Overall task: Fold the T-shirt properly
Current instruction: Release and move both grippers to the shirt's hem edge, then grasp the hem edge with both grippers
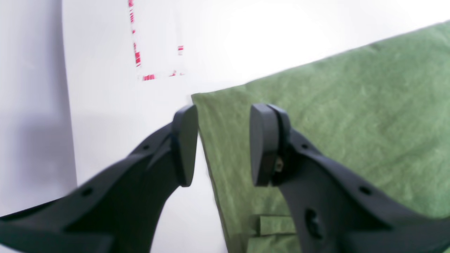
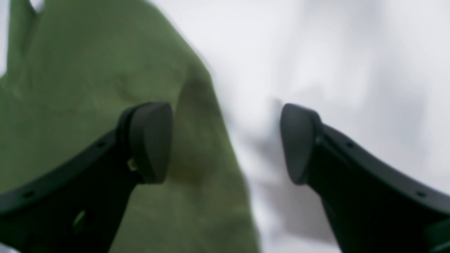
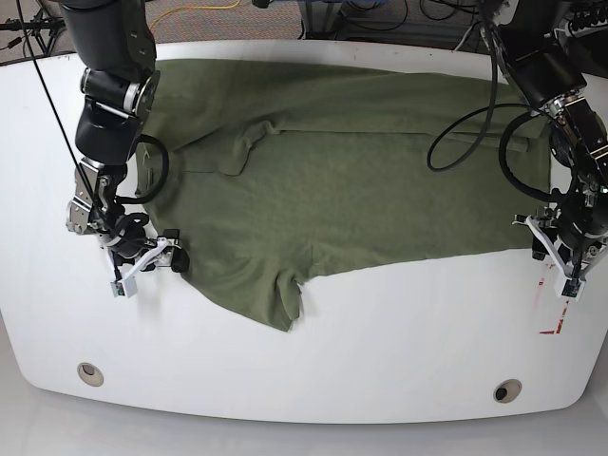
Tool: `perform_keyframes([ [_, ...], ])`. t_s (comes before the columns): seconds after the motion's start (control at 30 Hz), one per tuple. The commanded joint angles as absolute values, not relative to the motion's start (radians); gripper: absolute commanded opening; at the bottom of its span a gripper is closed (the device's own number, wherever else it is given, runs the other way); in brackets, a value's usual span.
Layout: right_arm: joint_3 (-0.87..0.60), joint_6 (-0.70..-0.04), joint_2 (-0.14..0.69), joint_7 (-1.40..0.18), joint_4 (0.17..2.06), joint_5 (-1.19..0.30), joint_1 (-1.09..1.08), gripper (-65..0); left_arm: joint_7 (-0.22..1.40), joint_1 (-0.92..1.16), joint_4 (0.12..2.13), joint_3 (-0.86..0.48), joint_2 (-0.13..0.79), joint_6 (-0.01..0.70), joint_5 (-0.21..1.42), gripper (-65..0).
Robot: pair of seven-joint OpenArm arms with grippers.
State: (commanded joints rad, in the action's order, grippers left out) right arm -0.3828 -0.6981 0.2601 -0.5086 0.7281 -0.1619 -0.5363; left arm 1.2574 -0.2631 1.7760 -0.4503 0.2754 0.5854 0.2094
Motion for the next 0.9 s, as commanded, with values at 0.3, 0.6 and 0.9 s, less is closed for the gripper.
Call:
perform_keyframes([
  [0.3, -0.297, -0.698, 0.196, -0.504, 0.728, -0.165, -0.533, -19.2, 1.254, -0.268, 1.759, -0.545, 0.297, 0.584, 0.208, -42.1],
  [0.6, -0.295, -0.698, 0.186, -0.503, 0.728, -0.162, -0.541, -46.8, 1.184, -0.351, 1.426, -0.585, 0.378, 0.561, 0.209, -25.8],
  [0.9, -0.294, -0.698, 0.208, -0.503, 0.730, -0.162, -0.541, -59.5, 1.052, -0.458, 1.086, -0.616, 0.392, 0.458, 0.211, -21.0],
])
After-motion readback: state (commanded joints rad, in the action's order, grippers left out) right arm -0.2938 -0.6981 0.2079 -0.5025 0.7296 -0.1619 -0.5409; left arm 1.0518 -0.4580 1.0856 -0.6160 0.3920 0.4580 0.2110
